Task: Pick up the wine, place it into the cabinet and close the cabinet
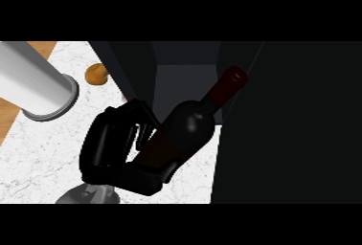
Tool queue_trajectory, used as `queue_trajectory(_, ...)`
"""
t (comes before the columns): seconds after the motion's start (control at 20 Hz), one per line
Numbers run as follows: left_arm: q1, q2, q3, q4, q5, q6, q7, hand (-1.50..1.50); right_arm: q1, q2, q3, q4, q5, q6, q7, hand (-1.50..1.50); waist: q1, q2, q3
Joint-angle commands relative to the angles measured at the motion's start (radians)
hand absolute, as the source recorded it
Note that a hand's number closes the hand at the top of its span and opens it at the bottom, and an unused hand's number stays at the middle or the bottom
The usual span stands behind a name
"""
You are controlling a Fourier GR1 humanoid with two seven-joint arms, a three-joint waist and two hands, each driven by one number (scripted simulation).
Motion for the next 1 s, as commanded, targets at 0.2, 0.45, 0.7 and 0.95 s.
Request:
queue_trajectory(0.2, -0.216, -0.001, -0.136, 0.064, -0.061, 0.264, 0.080, 1.50, -0.033, -0.002, -0.023, -0.062, -0.079, -0.007, 0.060, -1.50, 0.001, 0.000, 0.000)
queue_trajectory(0.45, -0.312, -0.001, -0.129, 0.205, -0.004, 0.336, 0.009, 1.50, 0.016, -0.001, -0.015, -0.111, -0.095, 0.008, 0.063, -1.50, -0.004, 0.001, 0.000)
queue_trajectory(0.7, -0.388, -0.001, -0.207, 0.286, -0.016, 0.457, 0.006, 1.50, -0.041, -0.016, -0.032, -0.097, -0.104, 0.002, 0.100, -1.50, -0.006, 0.001, -0.001)
queue_trajectory(0.95, -0.368, -0.001, -0.114, 0.341, -0.009, 0.375, -0.056, 1.50, 0.094, 0.014, -0.019, -0.100, -0.107, 0.048, -0.006, -1.50, -0.004, 0.002, 0.000)
